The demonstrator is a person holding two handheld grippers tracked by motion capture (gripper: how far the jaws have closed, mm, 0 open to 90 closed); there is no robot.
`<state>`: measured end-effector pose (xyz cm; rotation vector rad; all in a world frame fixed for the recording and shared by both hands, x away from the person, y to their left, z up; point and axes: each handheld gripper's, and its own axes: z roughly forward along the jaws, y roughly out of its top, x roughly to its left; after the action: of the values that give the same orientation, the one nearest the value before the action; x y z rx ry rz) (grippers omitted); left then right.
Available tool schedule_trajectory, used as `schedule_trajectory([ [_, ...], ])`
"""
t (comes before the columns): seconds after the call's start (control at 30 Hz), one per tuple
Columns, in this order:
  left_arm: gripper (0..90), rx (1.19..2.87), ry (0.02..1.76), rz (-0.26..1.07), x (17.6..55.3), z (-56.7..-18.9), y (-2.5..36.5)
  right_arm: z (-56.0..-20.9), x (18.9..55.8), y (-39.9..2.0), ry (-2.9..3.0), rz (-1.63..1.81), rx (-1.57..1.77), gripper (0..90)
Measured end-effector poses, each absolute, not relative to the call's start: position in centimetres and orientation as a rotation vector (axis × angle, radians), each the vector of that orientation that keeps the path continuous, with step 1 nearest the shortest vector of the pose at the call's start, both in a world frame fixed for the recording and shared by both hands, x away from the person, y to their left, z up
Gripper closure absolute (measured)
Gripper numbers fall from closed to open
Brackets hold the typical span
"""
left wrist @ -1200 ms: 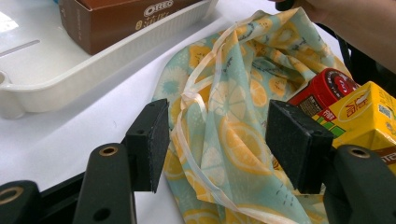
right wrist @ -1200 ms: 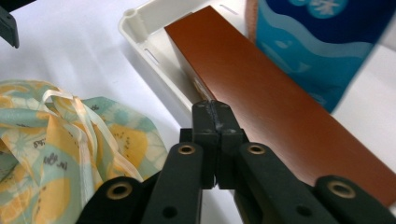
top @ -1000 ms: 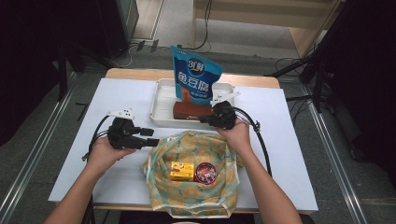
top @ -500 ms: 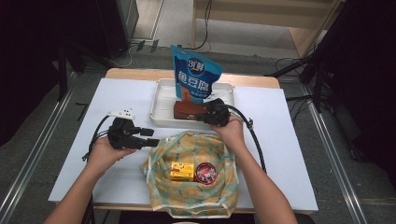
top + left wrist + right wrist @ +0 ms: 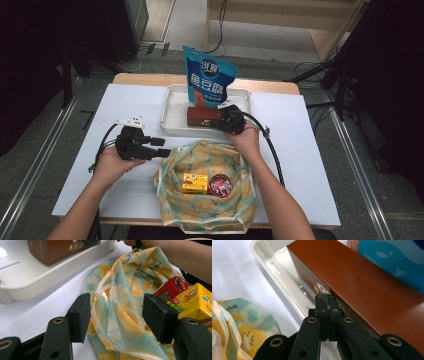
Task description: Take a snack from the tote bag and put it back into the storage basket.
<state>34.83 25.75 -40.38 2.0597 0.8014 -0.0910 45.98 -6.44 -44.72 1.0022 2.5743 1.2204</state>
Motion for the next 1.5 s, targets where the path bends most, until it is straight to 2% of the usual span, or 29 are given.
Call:
schedule_trajectory([
  [1.5,40.4,2.062,0.795,-0.093,34.9,-40.5,25.7,-45.5,48.3,-5.1,2.469,1.217,1.113,90.0],
])
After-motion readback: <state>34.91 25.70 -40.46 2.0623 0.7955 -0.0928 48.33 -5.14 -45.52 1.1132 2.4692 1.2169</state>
